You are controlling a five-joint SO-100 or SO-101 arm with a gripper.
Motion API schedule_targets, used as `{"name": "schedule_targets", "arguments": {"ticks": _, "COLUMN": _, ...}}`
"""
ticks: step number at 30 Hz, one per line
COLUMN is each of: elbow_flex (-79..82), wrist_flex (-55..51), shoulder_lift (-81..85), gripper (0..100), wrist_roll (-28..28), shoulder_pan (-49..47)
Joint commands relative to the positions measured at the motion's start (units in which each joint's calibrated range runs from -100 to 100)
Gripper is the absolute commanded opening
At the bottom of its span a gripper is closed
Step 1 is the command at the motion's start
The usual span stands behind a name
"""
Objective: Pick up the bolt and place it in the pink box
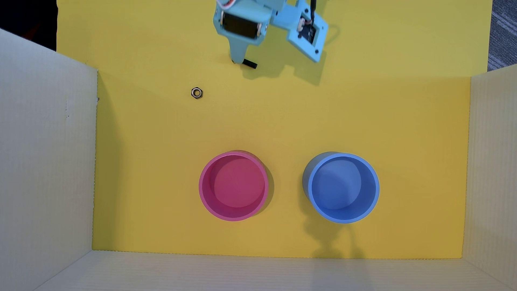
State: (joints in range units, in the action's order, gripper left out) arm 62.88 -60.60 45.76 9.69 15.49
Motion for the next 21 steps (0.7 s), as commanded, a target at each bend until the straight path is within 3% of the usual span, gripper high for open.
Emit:
{"name": "schedule_targets", "arguments": {"ticks": 1, "elbow_flex": -3.05, "wrist_flex": 0.24, "shoulder_lift": -4.43, "gripper": 12, "wrist_roll": -0.4, "shoulder_pan": 0.11}}
{"name": "schedule_targets", "arguments": {"ticks": 8, "elbow_flex": -0.6, "wrist_flex": 0.75, "shoulder_lift": -6.2, "gripper": 12, "wrist_roll": -0.08, "shoulder_pan": 0.03}}
{"name": "schedule_targets", "arguments": {"ticks": 14, "elbow_flex": 4.82, "wrist_flex": 10.19, "shoulder_lift": -6.87, "gripper": 12, "wrist_roll": 0.02, "shoulder_pan": 0.03}}
{"name": "schedule_targets", "arguments": {"ticks": 21, "elbow_flex": 6.09, "wrist_flex": 11.91, "shoulder_lift": -6.71, "gripper": 12, "wrist_roll": 0.07, "shoulder_pan": 0.11}}
